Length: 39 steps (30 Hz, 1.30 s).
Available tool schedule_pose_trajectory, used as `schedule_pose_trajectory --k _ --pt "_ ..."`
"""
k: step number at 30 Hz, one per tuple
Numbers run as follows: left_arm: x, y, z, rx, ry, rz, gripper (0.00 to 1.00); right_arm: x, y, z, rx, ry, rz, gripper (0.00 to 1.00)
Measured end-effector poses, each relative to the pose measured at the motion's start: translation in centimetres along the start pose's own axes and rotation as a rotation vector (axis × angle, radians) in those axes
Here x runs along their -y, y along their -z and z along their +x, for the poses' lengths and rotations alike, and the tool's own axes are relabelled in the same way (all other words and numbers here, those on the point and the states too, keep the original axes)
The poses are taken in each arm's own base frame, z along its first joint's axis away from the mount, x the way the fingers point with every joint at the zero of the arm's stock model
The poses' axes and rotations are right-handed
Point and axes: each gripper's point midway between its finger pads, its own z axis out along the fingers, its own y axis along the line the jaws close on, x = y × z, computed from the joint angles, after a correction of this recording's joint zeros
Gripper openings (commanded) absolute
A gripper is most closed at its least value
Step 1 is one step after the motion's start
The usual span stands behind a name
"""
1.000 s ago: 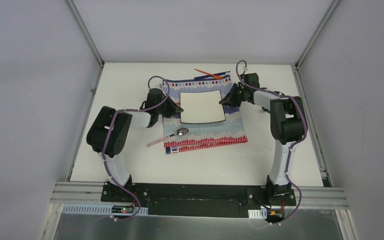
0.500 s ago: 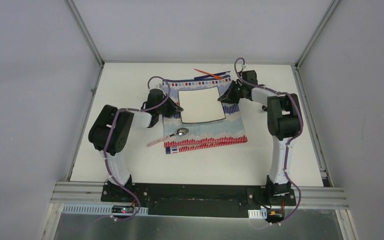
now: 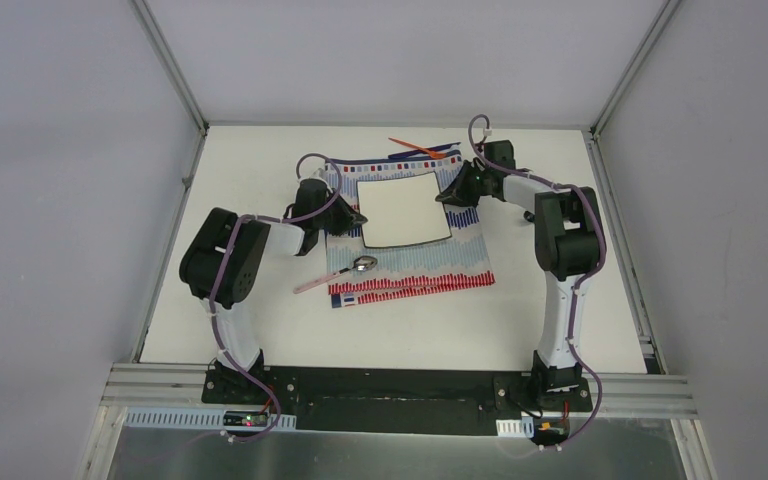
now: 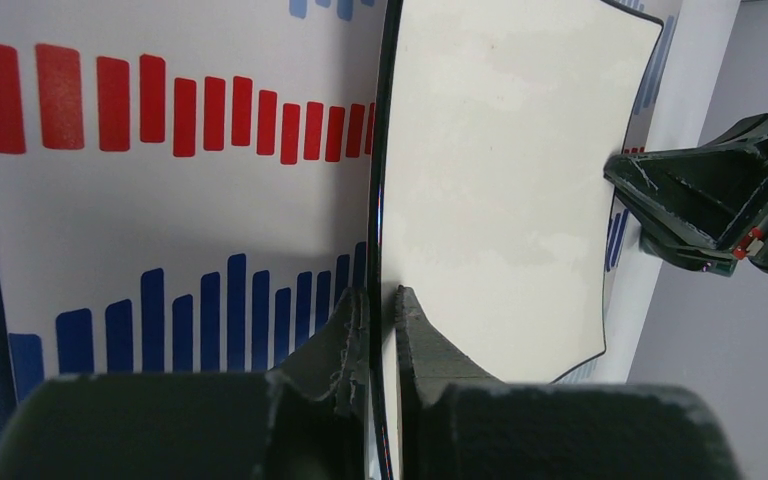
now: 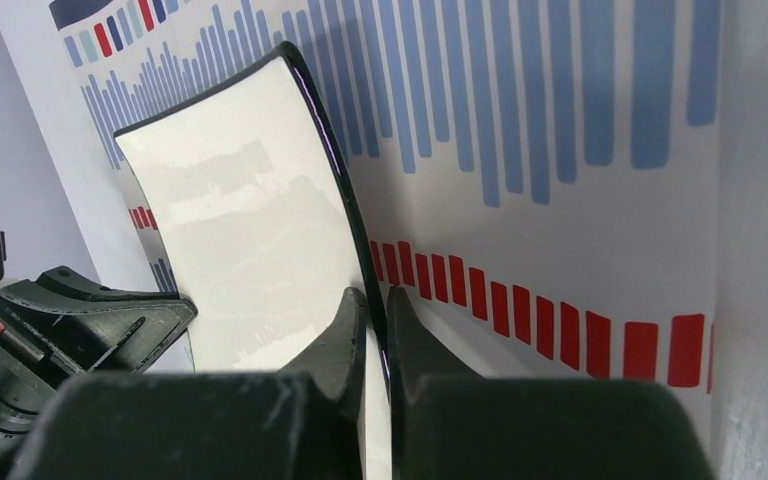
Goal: Set the dinner table for one person
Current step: Place the plate on the napkin.
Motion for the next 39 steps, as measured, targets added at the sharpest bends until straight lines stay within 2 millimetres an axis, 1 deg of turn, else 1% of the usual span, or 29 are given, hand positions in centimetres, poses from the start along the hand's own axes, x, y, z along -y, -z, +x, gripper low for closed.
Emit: schedule_pose_trajectory --k 2,4,7,8,11,20,25,31,35,39 --pt "0.0 0.0 0.0 0.000 -0.002 0.000 0.23 0.0 0.0 0.0 -0.001 0.000 -0.002 0.02" --pt "0.1 0.0 0.2 -0.003 -0.012 0.002 0.36 -0.1 0.0 0.0 -0.005 -0.002 -0.008 0.13" --pt "0.7 -0.2 0.4 -0.004 -0.033 0.015 0.55 -0.2 0.0 0.0 -0.003 -0.005 -0.015 0.22" --pt "0.9 -0.2 0.2 0.000 -0.038 0.023 0.58 -0.2 0.0 0.0 -0.005 -0.008 -0.013 0.26" --pt "1.7 -0.2 -0.1 0.011 -0.049 0.044 0.65 0.1 -0.3 0.4 -0.017 -0.025 -0.008 0.31" --pt "2.2 -0.1 0.0 0.008 -0.072 0.052 0.67 -0.2 -0.4 0.4 -0.017 -0.034 -0.017 0.33" --pt "2.2 0.4 0.3 -0.016 -0.078 0.038 0.68 -0.2 -0.4 0.4 -0.017 -0.038 -0.018 0.33" --pt "2.5 2.3 1.0 -0.067 -0.094 -0.006 0.70 -0.3 -0.4 0.4 -0.017 -0.042 -0.019 0.34" --pt "2.3 3.5 0.5 -0.068 -0.122 -0.053 0.70 -0.3 -0.4 0.4 -0.017 -0.042 -0.019 0.33" --pt "1.7 4.3 0.1 -0.060 -0.139 -0.106 0.69 -0.4 -0.3 0.3 -0.018 -0.040 -0.013 0.34"
